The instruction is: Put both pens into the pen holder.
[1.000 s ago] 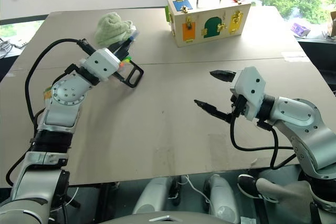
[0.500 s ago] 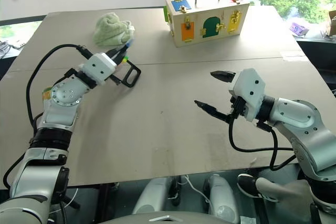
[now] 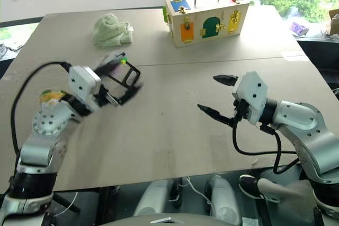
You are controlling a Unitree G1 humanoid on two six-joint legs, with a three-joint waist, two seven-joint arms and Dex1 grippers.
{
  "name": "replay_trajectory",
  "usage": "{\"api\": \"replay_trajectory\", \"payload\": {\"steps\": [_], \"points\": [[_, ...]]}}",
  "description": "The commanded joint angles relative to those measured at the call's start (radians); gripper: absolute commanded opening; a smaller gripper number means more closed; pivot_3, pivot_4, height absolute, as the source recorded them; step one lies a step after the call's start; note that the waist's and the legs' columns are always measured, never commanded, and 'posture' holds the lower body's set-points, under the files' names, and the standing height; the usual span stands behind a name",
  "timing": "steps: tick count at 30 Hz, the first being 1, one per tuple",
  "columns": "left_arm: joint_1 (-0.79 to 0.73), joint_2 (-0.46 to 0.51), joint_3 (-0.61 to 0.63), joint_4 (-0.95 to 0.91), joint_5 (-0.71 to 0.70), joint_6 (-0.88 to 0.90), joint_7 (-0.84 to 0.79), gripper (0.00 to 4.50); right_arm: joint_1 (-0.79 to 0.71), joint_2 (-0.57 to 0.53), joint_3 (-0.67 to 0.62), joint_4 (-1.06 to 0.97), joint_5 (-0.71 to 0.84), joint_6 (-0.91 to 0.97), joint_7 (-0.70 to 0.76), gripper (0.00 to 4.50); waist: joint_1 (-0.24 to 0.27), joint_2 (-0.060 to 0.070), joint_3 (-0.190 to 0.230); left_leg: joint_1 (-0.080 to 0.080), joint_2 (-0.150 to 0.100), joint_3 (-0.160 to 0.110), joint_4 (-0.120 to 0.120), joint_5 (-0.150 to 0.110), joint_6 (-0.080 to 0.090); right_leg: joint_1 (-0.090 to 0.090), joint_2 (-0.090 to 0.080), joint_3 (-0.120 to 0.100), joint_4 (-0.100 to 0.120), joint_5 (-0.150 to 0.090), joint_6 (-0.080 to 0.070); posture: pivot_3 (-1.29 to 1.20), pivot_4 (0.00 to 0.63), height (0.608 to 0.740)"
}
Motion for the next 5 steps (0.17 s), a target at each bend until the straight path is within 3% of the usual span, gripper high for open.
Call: {"api": "replay_trajectory", "payload": {"steps": [1,5], "points": [[0.138,0.030,0.074,-0.127,-0.117,0.157,-0.003,4.43,0.060,-0.021,-0.065,0.022,-0.016,-0.030,0.011,4.50,0.001,0.001,0.000,0.001,0.000,0.000,0.000,0.000,0.000,0.001,0.000,0.000,0.000,0.000,0.000,0.00,0.150,0.740],[0.288,0.037,0.125,-0.193,-0.135,0.206,-0.025,4.43,0.123,-0.041,-0.089,0.080,-0.062,-0.031,-0.009,4.50,0.010,0.001,0.000,0.001,0.000,-0.001,0.001,-0.003,-0.004,0.001,0.000,-0.001,0.000,-0.002,0.004,0.00,0.150,0.740]]}}
